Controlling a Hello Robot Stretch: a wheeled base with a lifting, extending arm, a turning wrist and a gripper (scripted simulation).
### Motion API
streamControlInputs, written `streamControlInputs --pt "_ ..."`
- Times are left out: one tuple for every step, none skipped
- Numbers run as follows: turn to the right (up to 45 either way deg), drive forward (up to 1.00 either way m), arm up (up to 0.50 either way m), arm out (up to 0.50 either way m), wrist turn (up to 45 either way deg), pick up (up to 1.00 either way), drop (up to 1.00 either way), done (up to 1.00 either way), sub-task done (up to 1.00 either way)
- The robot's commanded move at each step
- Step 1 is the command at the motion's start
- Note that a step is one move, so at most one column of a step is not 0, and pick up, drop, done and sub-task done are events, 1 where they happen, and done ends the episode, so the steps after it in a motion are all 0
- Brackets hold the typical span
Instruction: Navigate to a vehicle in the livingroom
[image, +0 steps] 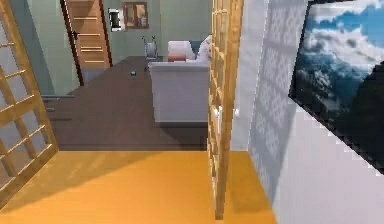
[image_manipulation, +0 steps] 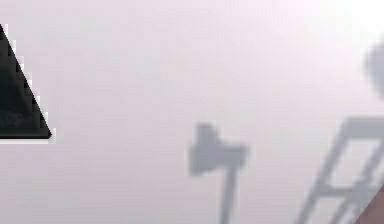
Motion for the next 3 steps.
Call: streamControlInputs --pt "0.0 0.25 0.00 0.00 0.0 0.00 0.00 0.00 0.00" --pt "-36.0 0.00 0.00 0.00 0.0 0.00 0.00 0.00 0.00" --pt "0.0 0.80 0.00 0.00 0.0 0.00 0.00 0.00 0.00"
